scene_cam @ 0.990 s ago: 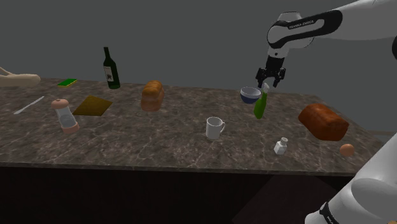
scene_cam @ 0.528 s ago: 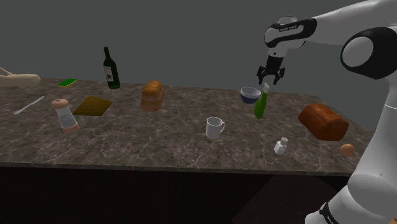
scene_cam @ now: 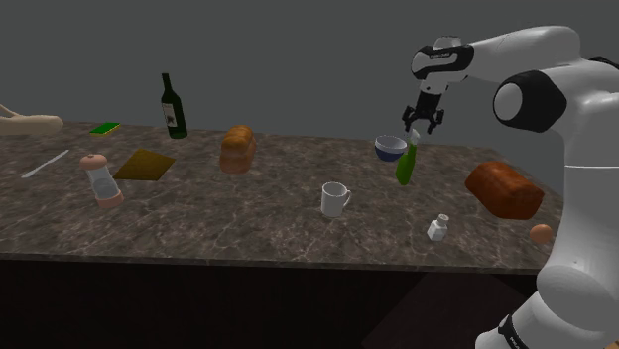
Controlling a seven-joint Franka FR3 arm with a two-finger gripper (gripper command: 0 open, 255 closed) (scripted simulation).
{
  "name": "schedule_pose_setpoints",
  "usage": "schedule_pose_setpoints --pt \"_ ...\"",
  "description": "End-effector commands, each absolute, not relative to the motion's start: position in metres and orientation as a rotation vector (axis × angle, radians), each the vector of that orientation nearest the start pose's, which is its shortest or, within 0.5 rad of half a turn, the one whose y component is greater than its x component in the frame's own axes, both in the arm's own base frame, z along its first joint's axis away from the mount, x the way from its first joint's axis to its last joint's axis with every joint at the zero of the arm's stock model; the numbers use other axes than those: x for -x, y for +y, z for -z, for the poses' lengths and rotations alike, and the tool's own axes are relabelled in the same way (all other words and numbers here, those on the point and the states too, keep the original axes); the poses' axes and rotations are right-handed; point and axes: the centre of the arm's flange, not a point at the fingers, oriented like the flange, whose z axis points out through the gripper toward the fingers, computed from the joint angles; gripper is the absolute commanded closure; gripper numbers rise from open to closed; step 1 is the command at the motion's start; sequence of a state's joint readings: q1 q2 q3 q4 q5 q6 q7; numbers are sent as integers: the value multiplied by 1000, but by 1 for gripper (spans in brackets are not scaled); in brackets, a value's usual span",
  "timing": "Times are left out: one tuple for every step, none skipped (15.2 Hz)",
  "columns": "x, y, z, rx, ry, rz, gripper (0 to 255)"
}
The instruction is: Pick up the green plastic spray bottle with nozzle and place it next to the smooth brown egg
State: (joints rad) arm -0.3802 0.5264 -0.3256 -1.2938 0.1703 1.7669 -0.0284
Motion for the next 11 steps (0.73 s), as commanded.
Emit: schedule_pose_setpoints --pt "-575 -407 -442 2950 1036 -37 0" --pt "-575 -407 -437 2950 1036 -37 0" --pt "-575 -407 -431 2950 1036 -37 0" --pt "-575 -407 -426 2950 1036 -37 0" --pt "-575 -407 -423 2950 1036 -37 0" --pt "-575 -407 -423 2950 1036 -37 0" --pt "-575 -407 -423 2950 1036 -37 0" --pt "-575 -407 -423 2950 1036 -37 0" --pt "-575 -407 -423 2950 1036 -37 0" --pt "-575 -407 -423 2950 1036 -37 0" --pt "-575 -407 -423 2950 1036 -37 0"
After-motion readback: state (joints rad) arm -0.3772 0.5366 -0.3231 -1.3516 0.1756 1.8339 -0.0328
